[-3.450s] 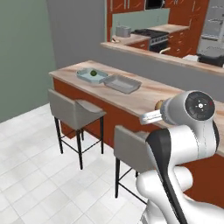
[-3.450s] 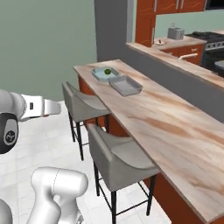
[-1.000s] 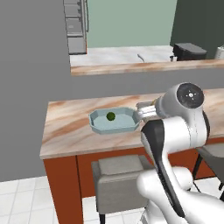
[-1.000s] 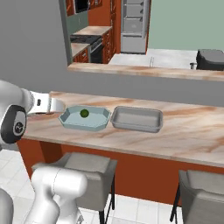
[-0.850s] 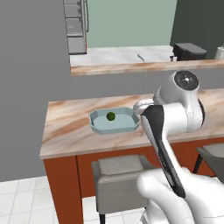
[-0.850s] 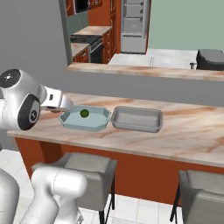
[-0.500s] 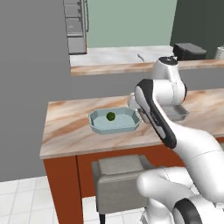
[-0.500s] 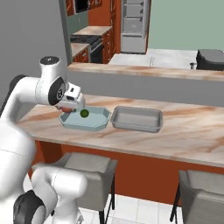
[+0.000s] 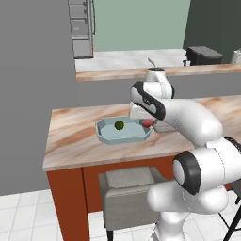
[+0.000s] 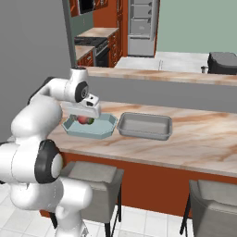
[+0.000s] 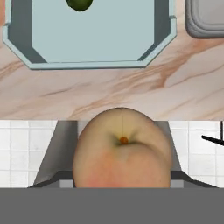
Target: Place the cold items (peach and lime) from the fridge in one tupperware on the dining counter. Place the warm items (kebab skewer and hot dog) in the stove area in another tupperware.
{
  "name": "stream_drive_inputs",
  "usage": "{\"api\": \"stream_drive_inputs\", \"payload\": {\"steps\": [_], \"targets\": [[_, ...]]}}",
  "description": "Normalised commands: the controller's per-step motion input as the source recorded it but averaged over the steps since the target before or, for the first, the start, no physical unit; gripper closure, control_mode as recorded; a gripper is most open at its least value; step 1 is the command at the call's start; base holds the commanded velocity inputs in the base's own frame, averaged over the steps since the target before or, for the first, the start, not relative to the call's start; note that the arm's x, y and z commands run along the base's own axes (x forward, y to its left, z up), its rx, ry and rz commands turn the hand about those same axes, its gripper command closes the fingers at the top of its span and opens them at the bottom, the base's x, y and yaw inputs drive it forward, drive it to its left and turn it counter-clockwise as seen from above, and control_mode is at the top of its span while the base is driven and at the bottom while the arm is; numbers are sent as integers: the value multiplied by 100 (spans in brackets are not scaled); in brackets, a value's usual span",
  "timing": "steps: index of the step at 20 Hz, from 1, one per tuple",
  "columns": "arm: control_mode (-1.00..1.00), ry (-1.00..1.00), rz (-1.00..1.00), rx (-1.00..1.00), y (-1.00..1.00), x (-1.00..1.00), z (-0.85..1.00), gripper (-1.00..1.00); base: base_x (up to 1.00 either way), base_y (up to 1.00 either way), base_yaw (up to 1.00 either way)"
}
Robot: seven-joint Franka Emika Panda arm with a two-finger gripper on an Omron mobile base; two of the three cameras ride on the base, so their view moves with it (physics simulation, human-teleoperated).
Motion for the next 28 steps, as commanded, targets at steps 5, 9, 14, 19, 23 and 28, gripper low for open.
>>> {"api": "stream_drive_inputs", "payload": {"steps": [5,9,14,19,23,28], "targets": [[-100,15,0,0,1,88,-65,100,0,0,0],[-100,11,0,0,4,85,-52,100,0,0,0],[-100,9,0,0,0,78,-48,100,0,0,0],[-100,11,0,0,1,75,-45,100,0,0,0],[-100,11,0,0,3,69,-42,100,0,0,0],[-100,2,0,0,0,11,-50,-100,0,0,0]]}}
